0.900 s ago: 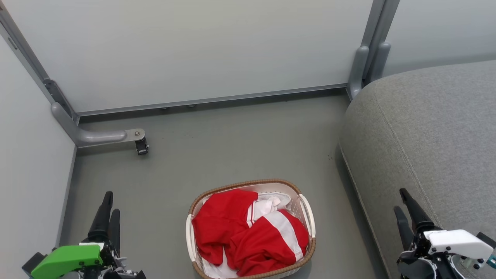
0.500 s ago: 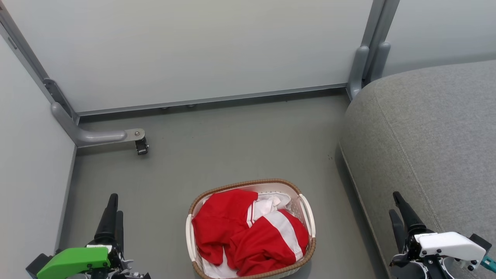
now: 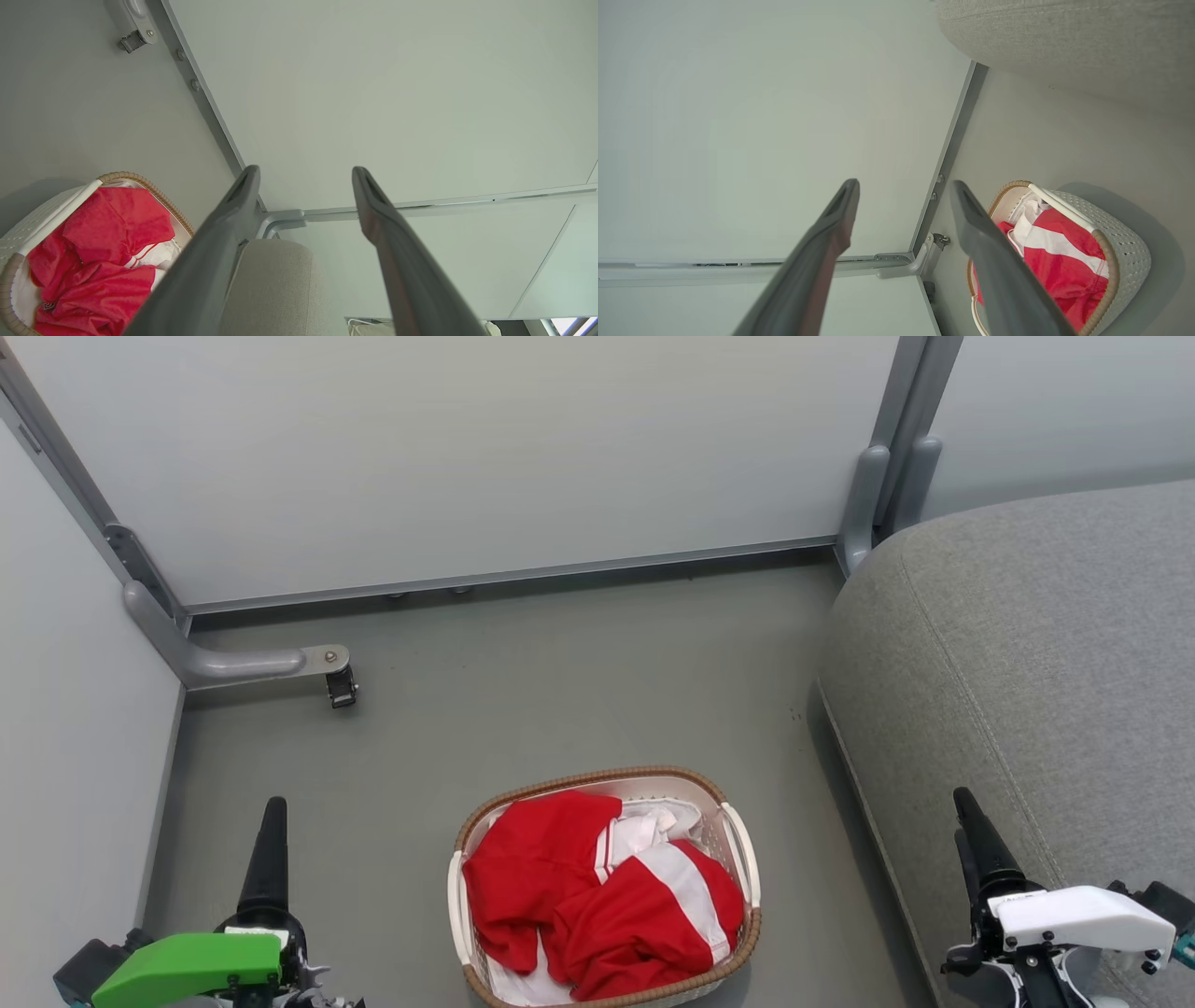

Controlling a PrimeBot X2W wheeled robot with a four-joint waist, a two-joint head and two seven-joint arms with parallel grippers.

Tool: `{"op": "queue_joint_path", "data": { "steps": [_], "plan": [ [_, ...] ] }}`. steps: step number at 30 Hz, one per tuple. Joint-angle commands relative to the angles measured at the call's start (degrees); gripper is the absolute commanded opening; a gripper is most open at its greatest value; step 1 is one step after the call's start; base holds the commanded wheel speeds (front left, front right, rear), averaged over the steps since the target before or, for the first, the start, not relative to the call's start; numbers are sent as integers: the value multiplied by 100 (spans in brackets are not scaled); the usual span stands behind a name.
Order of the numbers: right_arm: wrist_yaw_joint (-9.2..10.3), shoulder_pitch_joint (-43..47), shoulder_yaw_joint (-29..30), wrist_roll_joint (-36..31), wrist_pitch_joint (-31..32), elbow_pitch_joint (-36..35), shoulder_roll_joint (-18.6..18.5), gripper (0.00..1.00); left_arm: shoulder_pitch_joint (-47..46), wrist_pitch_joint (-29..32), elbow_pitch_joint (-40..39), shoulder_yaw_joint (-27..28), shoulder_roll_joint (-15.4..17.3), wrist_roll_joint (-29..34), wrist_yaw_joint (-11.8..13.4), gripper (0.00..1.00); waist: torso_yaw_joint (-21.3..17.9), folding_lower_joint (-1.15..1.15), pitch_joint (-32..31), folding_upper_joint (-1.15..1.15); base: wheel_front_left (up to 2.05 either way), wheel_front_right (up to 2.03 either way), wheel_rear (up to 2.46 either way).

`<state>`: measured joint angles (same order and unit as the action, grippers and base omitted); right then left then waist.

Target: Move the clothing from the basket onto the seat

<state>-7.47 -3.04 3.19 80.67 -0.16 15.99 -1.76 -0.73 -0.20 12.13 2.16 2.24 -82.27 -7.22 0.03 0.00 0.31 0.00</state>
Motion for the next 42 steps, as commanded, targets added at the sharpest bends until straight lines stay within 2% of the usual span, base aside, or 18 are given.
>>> {"op": "queue_joint_path", "data": {
  "steps": [1,9,17,25,36,42],
  "plan": [
    [-1,-39,-15,-215,-74,-140,-52,100,-4,-71,-146,-9,33,217,-11,100,3,0,1,0,0,0,0],
    [-1,-19,-36,-937,-246,-228,-62,100,64,-244,-334,-82,39,1085,-4,100,11,0,5,0,0,0,0],
    [-1,-28,-87,-1673,-405,-257,-70,100,125,-403,-503,-232,45,2102,121,100,14,0,12,0,0,0,0],
    [-2,-15,-203,-2365,-552,-291,-77,100,236,-547,-537,-390,50,2811,213,100,22,0,12,0,0,0,0],
    [-2,41,-297,-3151,-734,-280,-87,100,359,-730,-495,-591,56,4033,209,100,48,0,-2,0,0,0,0],
    [-2,54,-371,-3536,-828,-225,-92,100,423,-824,-460,-673,60,4442,238,100,57,0,-10,0,0,0,0]
  ]
}}
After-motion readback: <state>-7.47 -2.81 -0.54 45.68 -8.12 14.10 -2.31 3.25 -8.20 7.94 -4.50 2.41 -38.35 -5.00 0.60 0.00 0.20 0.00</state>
